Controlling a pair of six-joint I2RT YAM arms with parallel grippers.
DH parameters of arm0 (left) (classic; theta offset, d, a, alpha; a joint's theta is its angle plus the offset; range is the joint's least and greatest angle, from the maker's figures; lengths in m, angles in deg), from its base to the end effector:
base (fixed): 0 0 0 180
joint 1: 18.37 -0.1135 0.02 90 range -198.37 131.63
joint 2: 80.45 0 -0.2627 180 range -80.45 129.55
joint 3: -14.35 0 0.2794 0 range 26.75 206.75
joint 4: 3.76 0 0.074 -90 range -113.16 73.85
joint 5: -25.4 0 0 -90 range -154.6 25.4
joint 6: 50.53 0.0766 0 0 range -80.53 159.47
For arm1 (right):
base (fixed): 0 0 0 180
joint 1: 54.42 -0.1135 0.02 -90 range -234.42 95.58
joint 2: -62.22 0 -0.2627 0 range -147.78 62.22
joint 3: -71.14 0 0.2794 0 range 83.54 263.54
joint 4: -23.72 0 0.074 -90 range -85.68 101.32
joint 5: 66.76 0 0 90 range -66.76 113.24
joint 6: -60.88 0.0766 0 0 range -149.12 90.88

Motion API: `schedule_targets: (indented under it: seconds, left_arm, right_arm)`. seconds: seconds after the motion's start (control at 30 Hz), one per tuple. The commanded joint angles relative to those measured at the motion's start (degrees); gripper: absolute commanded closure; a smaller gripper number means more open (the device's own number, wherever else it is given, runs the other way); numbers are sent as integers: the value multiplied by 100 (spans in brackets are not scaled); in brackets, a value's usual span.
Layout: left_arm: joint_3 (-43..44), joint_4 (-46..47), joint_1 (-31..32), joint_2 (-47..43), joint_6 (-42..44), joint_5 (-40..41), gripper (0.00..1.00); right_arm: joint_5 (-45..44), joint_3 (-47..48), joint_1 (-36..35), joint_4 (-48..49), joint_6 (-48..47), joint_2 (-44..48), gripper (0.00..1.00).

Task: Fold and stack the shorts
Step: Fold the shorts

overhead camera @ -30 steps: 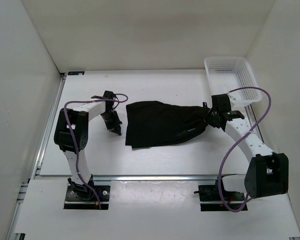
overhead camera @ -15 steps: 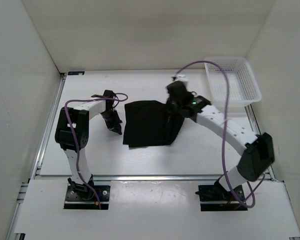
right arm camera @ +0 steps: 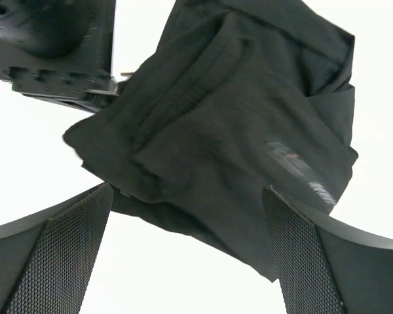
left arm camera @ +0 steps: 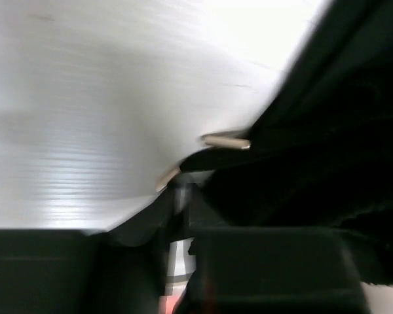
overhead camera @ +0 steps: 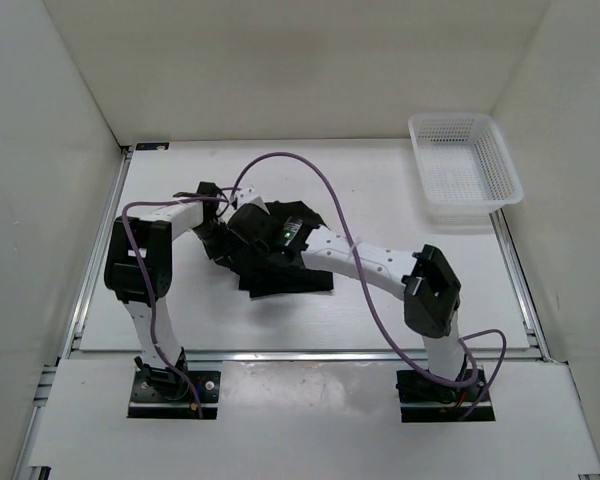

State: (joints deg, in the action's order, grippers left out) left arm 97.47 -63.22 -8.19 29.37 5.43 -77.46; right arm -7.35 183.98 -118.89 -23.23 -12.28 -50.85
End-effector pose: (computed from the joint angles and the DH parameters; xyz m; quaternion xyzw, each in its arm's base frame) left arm 0.3598 -0.0819 0.0868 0.2016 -0.9725 0.1162 0.0113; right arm 0.2496 0.4321 0.2514 -0.2745 0.8604 0.0431 0.4271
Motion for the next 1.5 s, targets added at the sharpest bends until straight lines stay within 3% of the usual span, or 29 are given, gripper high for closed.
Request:
schedule_targets:
  seconds: [0.0, 0.07, 0.13, 0.2, 0.23, 0.27, 0.33, 0.37, 0.43, 0.47, 0.53, 0.63, 0.67, 0.77, 0.93, 1.1, 1.13, 1.23, 1.27, 1.37, 1.47]
  left_arm:
    - [-242, 84, -479, -495, 152, 205, 64]
    - [-243, 14, -682, -672, 345, 205, 53]
    - [-182, -214, -929, -900, 468, 292, 52]
    - [-41, -381, -991, -1145, 609, 485, 52]
    - [133, -530, -991, -1234, 661, 547, 53]
    - [240, -601, -991, -1322, 740, 626, 69]
    - [468, -715, -668, -1445, 855, 680, 81]
    - [739, -846, -518, -1446, 855, 680, 83]
    - [1021, -961, -10, -1385, 908, 793, 76]
    - [1319, -1014, 167, -1315, 908, 907, 69]
    - [1628, -1163, 484, -965, 908, 1275, 51]
    - [2357, -1374, 950, -350, 855, 1522, 31]
    - [2533, -1445, 1117, -208, 855, 1584, 15]
    - [3210, -1620, 1267, 432, 803, 1918, 0]
    - [4300, -1973, 1320, 1348, 750, 2261, 0]
    - [4495, -1920, 1268, 1692, 996, 1604, 0]
    - [4425, -1772, 1268, 1692, 1118, 1463, 6]
    - [4223, -1657, 1154, 1578, 1119, 1190, 71]
    - [4222, -1656, 1153, 1508, 1119, 1129, 87]
    - [4029, -1656, 986, 1332, 1119, 1049, 90]
    - [3967, -1595, 925, 1042, 1119, 944, 90]
  right_arm:
    - [-18, 126, 136, 71, -85, 900, 1]
    - [70, -129, 267, 71, 38, 1471, 1]
    - [411, -629, 504, 71, 344, 2042, 1]
    - [614, -1042, 854, 71, 626, 2542, 11]
    - [746, -1453, 996, 71, 767, 2675, 31]
    - [852, -1666, 1137, 123, 1073, 2799, 45]
    - [1290, -2027, 1594, 123, 1321, 2949, 78]
    - [1449, -2290, 1717, 123, 1426, 2949, 81]
    - [2062, -2459, 1999, 211, 1585, 2897, 79]
    - [2187, -2459, 2052, 211, 1585, 2827, 67]
    - [2364, -2459, 2183, 211, 1708, 2563, 63]
    - [2768, -2582, 2429, 211, 1770, 2265, 34]
    - [2865, -2582, 2491, 281, 1822, 2194, 16]
    - [3224, -2644, 2833, 343, 1875, 1782, 6]
    - [3647, -2478, 3229, 598, 1875, 1271, 4]
    - [4165, -2222, 3686, 818, 1884, 700, 8]
    - [4297, -2152, 3826, 1018, 1884, 560, 10]
    - [4718, -2021, 3994, 1256, 2016, 235, 12]
    - [4833, -1916, 4055, 1257, 2016, 138, 12]
    - [5080, -1678, 4056, 1371, 2078, -240, 17]
    - [5528, -1624, 4004, 1835, 2279, -434, 31]
